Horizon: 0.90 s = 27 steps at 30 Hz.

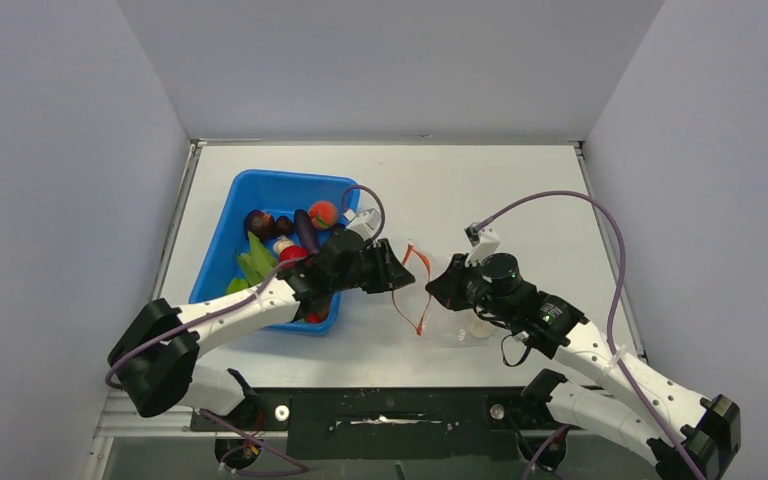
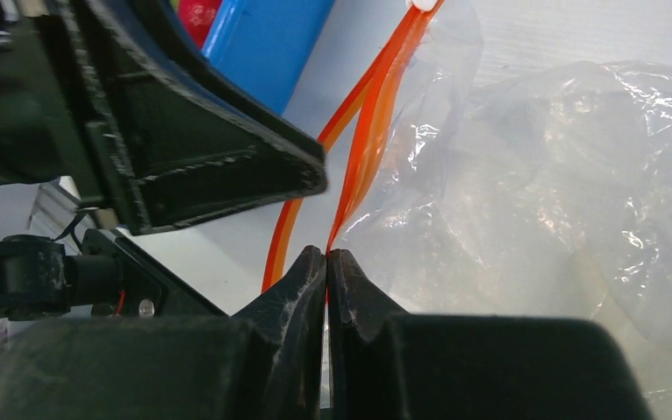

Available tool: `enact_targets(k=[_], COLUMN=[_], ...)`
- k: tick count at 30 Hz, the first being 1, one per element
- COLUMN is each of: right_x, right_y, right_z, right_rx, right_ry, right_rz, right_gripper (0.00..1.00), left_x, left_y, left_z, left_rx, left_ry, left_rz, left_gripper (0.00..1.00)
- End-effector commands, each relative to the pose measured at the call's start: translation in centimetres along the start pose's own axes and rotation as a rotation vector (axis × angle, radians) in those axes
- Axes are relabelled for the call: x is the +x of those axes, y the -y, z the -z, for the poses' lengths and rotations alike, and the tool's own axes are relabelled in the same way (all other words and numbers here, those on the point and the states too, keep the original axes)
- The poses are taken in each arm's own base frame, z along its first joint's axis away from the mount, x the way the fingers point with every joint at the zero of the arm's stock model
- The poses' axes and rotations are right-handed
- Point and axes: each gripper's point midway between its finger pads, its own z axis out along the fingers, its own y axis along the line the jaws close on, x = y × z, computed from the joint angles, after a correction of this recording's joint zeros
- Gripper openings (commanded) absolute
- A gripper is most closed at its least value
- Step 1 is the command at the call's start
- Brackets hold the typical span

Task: Open the zip-top bag and remove the fake food
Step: Pick up the fake vegetable from the zipper food storage bag.

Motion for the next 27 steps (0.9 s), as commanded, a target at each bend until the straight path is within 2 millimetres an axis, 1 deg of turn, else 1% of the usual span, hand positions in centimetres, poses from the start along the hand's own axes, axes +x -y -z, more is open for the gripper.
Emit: enact_targets(k=[1, 4, 6, 7, 8, 10, 11, 12, 14, 16, 19, 21, 22, 23, 24, 27], right_x=[-2.4, -2.4, -2.4, -2.4, -2.4, -2.2, -2.1, -2.0, -2.2, -2.6, -3.4, -3.9, -3.8, -3.6, -3.4, -2.4], right_y=[-3.0, -3.2, -3.7, -4.2, -5.3, -7.5, -8.2, -8.7, -8.5, -6.6, -2.3, 1.9, 4.0, 5.7, 7.1, 10.3], right_z=[0.2, 0.4, 0.5, 0.7, 0.9, 1.6, 1.9, 2.1, 2.3, 2.4, 3.1, 4.1, 4.8, 5.4, 5.9, 6.6], right_rx=[-0.132, -0.143, -0.169, -0.196, -0.255, -0.385, -0.427, -0.451, -0.43, -0.312, -0.09, 0.123, 0.222, 0.307, 0.37, 0.505], right_ry=[0.077, 0.082, 0.086, 0.085, 0.083, 0.073, 0.069, 0.068, 0.071, 0.092, 0.152, 0.213, 0.232, 0.248, 0.258, 0.251], right_rz=[0.026, 0.026, 0.033, 0.036, 0.047, 0.076, 0.086, 0.094, 0.101, 0.09, 0.045, -0.041, -0.083, -0.118, -0.139, -0.19], right_gripper=[0.04, 0.04, 0.04, 0.04, 0.04, 0.04, 0.04, 0.06, 0.12, 0.26, 0.44, 0.54, 0.59, 0.63, 0.64, 0.66], left_x=[-0.4, 1.2, 1.5, 1.5, 2.0, 2.3, 2.7, 3.0, 3.6, 3.9, 3.9, 3.9, 4.0, 4.0, 4.1, 4.3], left_y=[3.8, 3.2, 3.0, 3.1, 2.8, 3.3, 3.4, 3.3, 2.7, 2.0, 1.3, 0.9, 0.8, 0.7, 0.7, 0.8], left_z=[-1.7, -2.9, -3.1, -3.2, -3.3, -3.6, -4.0, -4.4, -5.1, -5.2, -5.1, -5.0, -5.0, -5.1, -5.1, -5.3], left_rx=[0.11, 0.096, 0.094, 0.111, 0.126, 0.179, 0.191, 0.191, 0.169, 0.149, 0.114, 0.095, 0.092, 0.089, 0.088, 0.096], left_ry=[0.021, -0.006, 0.016, 0.039, 0.052, 0.057, 0.043, 0.03, 0.007, 0.007, 0.019, 0.019, 0.014, 0.013, 0.008, -0.003], left_rz=[-0.026, 0.006, 0.038, 0.052, 0.07, 0.107, 0.118, 0.124, 0.132, 0.135, 0.127, 0.118, 0.115, 0.112, 0.109, 0.102], left_gripper=[0.33, 0.3, 0.27, 0.27, 0.28, 0.28, 0.29, 0.3, 0.31, 0.32, 0.32, 0.33, 0.33, 0.33, 0.34, 0.35])
